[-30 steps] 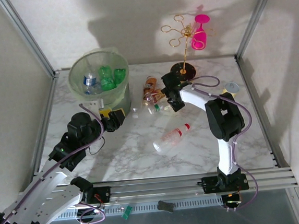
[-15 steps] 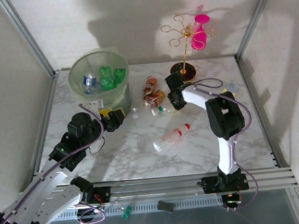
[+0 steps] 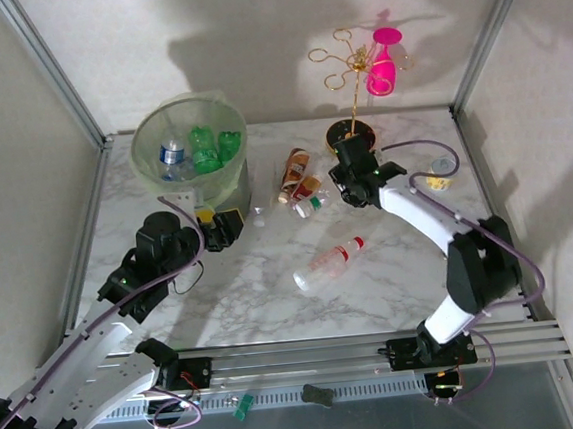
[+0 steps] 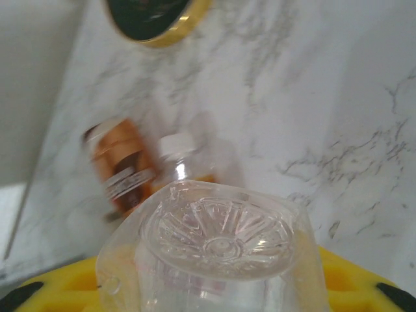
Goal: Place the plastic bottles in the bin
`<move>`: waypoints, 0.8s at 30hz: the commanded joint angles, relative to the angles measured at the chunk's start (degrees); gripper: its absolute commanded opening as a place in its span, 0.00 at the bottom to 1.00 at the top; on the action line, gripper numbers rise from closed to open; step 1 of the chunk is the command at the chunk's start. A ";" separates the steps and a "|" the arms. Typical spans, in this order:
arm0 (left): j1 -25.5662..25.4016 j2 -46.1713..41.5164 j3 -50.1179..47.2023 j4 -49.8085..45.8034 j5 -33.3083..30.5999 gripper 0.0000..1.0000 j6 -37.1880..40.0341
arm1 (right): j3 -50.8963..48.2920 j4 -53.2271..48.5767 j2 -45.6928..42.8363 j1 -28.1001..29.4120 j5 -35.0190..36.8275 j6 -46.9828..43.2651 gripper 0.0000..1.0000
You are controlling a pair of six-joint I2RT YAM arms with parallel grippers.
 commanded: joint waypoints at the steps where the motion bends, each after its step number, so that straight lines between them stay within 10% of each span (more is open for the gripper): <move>1: -0.63 0.62 4.63 -1.75 0.73 0.80 0.26 | -2.44 3.64 -6.78 3.20 3.54 -9.33 0.34; 10: -2.00 9.15 15.25 -6.46 15.41 0.87 0.84 | -1.97 10.00 -15.58 7.69 -6.64 -24.47 0.33; 24: -10.76 17.52 20.87 -4.19 19.40 0.92 -0.21 | -3.49 14.07 -22.12 14.15 -11.93 -24.56 0.33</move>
